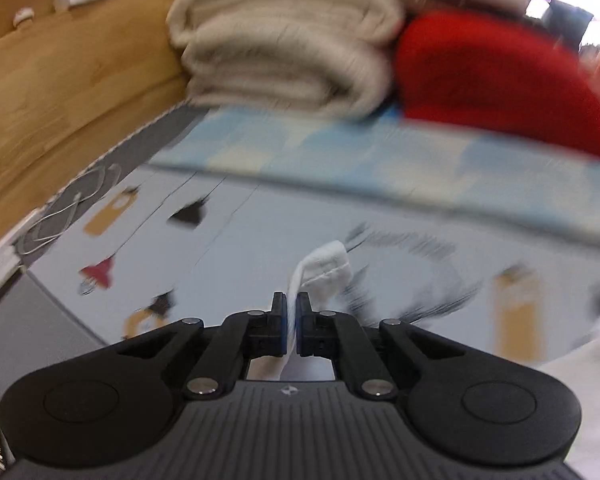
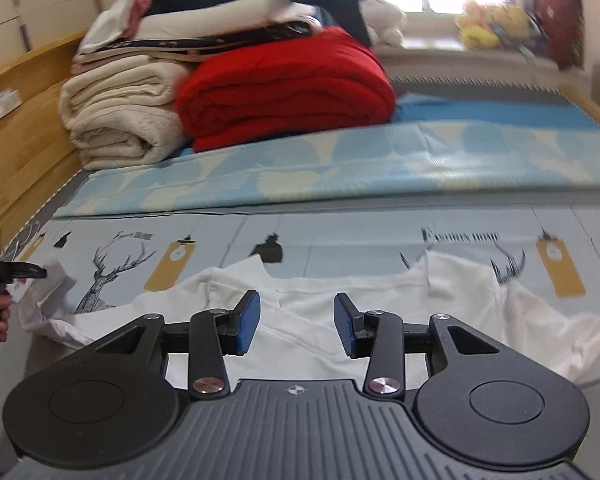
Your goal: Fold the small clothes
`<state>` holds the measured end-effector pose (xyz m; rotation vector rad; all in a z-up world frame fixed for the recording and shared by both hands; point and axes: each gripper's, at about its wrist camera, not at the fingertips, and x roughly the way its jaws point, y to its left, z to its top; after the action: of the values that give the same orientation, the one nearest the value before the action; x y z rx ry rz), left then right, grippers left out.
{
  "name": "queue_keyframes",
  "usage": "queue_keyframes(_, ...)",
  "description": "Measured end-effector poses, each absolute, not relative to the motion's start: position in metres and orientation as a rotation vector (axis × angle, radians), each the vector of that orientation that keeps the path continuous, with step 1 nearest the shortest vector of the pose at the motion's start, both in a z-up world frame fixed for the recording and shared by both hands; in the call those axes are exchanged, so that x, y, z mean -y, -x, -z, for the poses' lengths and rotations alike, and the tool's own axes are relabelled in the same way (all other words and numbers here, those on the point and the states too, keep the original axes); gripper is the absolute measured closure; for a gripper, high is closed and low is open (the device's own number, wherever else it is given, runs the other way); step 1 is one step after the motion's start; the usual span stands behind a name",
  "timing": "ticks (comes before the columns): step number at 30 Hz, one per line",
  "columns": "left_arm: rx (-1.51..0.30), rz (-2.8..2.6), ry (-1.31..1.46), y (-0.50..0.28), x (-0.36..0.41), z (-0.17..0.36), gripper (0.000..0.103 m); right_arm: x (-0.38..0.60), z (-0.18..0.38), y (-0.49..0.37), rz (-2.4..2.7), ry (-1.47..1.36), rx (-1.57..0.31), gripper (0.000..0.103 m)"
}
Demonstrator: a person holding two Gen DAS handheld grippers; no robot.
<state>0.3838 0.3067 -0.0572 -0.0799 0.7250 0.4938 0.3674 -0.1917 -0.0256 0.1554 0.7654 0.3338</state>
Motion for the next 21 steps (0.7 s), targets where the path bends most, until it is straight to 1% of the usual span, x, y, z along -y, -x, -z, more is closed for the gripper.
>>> queue_keyframes(2, -0.666, -0.426, 0.131, -0.375, -0.276, 0.027, 0.099, 0.198, 0.028, -0.37, -0.339, -0.226, -0.794, 0.061)
queue_keyframes(4, -0.609, -0.336, 0.164, -0.362, -0.234, -0.001, 0.099, 0.204, 0.03, -0.371, -0.354, -0.299, -0.813, 0.07)
queue_keyframes(5, -0.583, -0.284, 0.184, -0.356, -0.212, -0.011, 0.099, 0.208, 0.031, -0.371, -0.355, -0.333, -0.821, 0.076)
queue_keyframes(6, -0.559, -0.212, 0.208, -0.349, -0.188, -0.019, 0.099, 0.211, 0.032, -0.371, -0.357, -0.367, -0.827, 0.079)
queue_keyframes(8, -0.546, -0.062, 0.253, -0.341, -0.141, -0.024, 0.098, 0.218, 0.035, -0.371, -0.354, -0.44, -0.846, 0.079)
queue_keyframes(9, -0.58, 0.038, 0.289, -0.341, -0.115, -0.019, 0.096, 0.222, 0.037, -0.371, -0.349, -0.474, -0.857, 0.079)
queue_keyframes(10, -0.629, 0.129, 0.327, -0.343, -0.097, -0.01, 0.089, 0.225, 0.039, -0.371, -0.34, -0.504, -0.868, 0.079)
queue_keyframes(11, -0.706, 0.258, 0.374, -0.348, -0.079, 0.005, 0.07, 0.23, 0.042, -0.371, -0.331, -0.533, -0.88, 0.079)
queue_keyframes(12, -0.758, 0.331, 0.391, -0.351, -0.067, 0.017, 0.064, 0.233, 0.045, -0.37, -0.321, -0.558, -0.892, 0.078)
queue_keyframes(13, -0.798, 0.321, 0.366, -0.353, -0.056, 0.027, 0.064, 0.237, 0.047, -0.37, -0.309, -0.575, -0.902, 0.077)
queue_keyframes(15, -0.83, 0.214, 0.317, -0.36, -0.054, 0.034, 0.065, 0.242, 0.05, -0.368, -0.284, -0.578, -0.912, 0.076)
queue_keyframes(18, -0.84, 0.115, 0.393, -0.373, -0.084, 0.038, 0.065, 0.248, 0.055, -0.367, -0.247, -0.57, -0.926, 0.076)
queue_keyframes(21, -0.844, -0.077, 0.382, -0.384, -0.113, 0.042, 0.065, 0.249, 0.065, -0.373, -0.215, -0.556, -0.942, 0.076)
